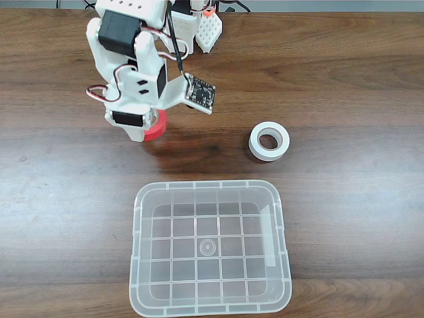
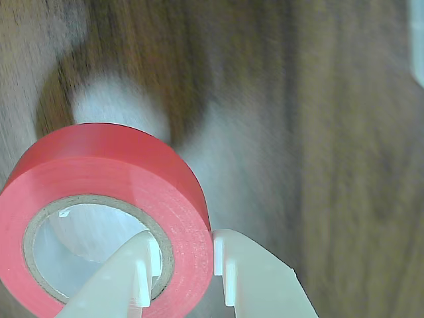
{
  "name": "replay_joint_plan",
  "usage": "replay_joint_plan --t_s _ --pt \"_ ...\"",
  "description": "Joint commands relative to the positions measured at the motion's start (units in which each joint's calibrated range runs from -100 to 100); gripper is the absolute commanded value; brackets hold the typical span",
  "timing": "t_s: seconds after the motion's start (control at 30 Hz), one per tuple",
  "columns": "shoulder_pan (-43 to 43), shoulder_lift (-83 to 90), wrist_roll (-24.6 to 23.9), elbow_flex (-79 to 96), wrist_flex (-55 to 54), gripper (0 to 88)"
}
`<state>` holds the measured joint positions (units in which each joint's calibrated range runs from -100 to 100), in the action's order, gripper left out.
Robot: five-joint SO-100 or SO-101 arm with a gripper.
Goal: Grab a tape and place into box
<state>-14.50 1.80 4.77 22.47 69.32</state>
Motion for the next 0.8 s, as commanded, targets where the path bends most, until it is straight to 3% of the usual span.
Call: replay_joint_plan --t_s 0.0,0.3,0.77 --pt "2.28 18.96 0.02 -5.26 3.11 1.3" --pt "9.09 26.28 -0.45 -21.47 5.34 1.7" --pt "14.94 -5.98 -4.14 -51.43 1.05 1.3"
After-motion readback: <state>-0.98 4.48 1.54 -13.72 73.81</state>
